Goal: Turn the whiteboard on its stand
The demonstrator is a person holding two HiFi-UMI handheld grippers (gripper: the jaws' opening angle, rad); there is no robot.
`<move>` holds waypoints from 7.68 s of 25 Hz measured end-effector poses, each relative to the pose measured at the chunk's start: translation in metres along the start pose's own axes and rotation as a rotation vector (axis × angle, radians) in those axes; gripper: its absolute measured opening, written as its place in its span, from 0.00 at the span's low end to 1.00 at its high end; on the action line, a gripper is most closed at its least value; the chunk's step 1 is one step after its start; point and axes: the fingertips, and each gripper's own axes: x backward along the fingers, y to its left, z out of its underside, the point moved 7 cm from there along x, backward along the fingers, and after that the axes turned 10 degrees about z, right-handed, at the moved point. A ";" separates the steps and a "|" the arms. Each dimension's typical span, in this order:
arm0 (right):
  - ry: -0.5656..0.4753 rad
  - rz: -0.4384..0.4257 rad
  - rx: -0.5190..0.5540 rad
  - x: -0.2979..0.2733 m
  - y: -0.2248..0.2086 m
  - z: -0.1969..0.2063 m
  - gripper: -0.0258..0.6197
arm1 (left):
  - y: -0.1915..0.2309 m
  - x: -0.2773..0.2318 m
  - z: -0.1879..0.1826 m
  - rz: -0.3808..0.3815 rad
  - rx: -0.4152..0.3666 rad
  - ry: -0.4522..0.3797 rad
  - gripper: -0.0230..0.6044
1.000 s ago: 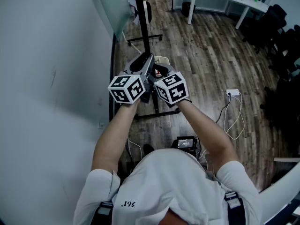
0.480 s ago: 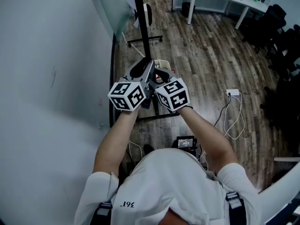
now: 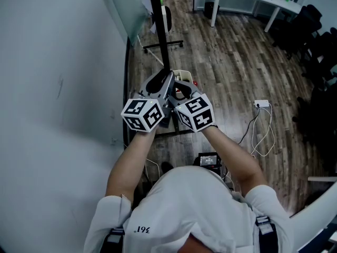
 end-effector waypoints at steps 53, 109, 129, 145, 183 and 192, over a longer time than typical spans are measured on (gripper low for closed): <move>-0.006 -0.016 -0.009 0.068 0.049 0.017 0.32 | -0.060 0.060 0.007 0.020 0.024 -0.006 0.22; -0.017 -0.004 0.002 0.048 0.037 0.019 0.32 | -0.037 0.046 0.012 0.058 0.026 -0.017 0.22; -0.023 -0.008 0.001 0.017 0.012 0.007 0.32 | -0.009 0.017 0.004 0.059 0.023 -0.015 0.22; -0.021 -0.008 0.002 -0.006 -0.005 0.000 0.32 | 0.012 -0.004 0.001 0.062 0.020 -0.018 0.22; 0.001 0.007 0.007 -0.061 -0.050 -0.025 0.32 | 0.060 -0.059 -0.013 0.053 0.003 -0.018 0.22; 0.008 0.004 0.010 -0.072 -0.056 -0.026 0.32 | 0.070 -0.066 -0.012 0.052 0.006 -0.014 0.22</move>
